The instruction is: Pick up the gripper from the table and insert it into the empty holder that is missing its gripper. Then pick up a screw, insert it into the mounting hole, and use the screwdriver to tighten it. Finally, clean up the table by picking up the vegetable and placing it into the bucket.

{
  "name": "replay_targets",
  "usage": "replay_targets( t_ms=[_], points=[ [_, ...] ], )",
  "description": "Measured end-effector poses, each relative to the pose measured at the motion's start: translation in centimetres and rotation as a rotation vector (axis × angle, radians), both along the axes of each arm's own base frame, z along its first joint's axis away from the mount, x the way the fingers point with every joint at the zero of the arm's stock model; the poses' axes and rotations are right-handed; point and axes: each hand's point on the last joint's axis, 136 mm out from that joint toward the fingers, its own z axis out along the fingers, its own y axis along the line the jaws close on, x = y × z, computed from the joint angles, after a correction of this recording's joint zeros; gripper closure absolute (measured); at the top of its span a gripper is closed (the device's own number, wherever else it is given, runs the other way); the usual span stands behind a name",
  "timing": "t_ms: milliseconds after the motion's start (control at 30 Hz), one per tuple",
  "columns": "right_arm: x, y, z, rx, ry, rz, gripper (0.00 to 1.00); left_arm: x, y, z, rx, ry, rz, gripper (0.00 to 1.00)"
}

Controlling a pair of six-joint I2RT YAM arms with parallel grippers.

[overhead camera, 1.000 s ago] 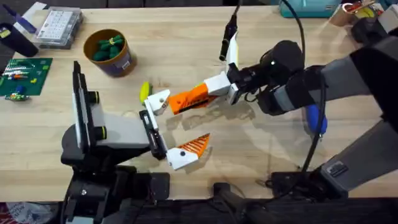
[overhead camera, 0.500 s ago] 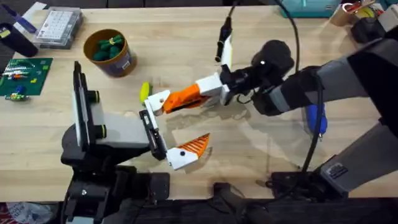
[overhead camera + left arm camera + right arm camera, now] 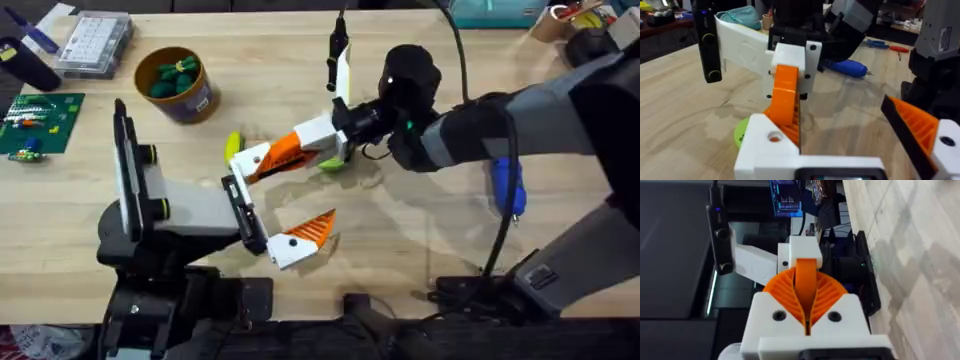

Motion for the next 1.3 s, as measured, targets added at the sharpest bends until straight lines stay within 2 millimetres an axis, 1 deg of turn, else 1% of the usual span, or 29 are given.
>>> replay_targets(
  t_ms=[567, 600, 700, 733, 800, 967, 1100, 1267, 1300],
  points=[
    [0.05, 0.06, -0.01, 0.010, -0.028, -0.003, 0.993, 0.04, 0.02, 0.01, 0.000, -0.001, 0.002, 0.013],
    [0.05, 0.06, -0.01, 0.010, -0.028, -0.003, 0.976, 0.04, 0.02, 0.01, 0.000, -0.001, 0.002, 0.013],
    [0.07, 0.10, -0.01, 0.011, -0.031, -0.005, 0.826, 0.05, 0.02, 0.02, 0.001, -0.003, 0.003, 0.013],
    [0.02, 0.16, 0.02, 0.013, -0.035, -0.005, 0.755, 0.04, 0.02, 0.02, 0.002, -0.005, 0.002, 0.013],
    [-0.04, 0.33, 0.13, 0.020, -0.048, -0.007, 0.670, -0.04, -0.02, 0.02, 0.002, -0.006, -0.003, 0.013],
    [-0.02, 0.66, 0.26, 0.026, -0.057, -0.019, 0.570, -0.50, -0.27, 0.01, 0.001, -0.005, -0.032, 0.013],
    [0.04, 0.71, 0.27, 0.026, -0.058, -0.024, 0.509, -0.53, -0.28, 0.01, 0.001, -0.004, -0.033, 0.013],
    [0.35, 0.54, 0.51, 0.038, -0.075, -0.033, 0.468, -0.56, -0.29, 0.00, 0.001, -0.004, -0.035, 0.013],
    [0.51, 0.41, 0.72, 0.047, -0.086, -0.037, 0.447, -0.56, -0.29, 0.00, 0.001, -0.004, -0.035, 0.013]
  ],
)
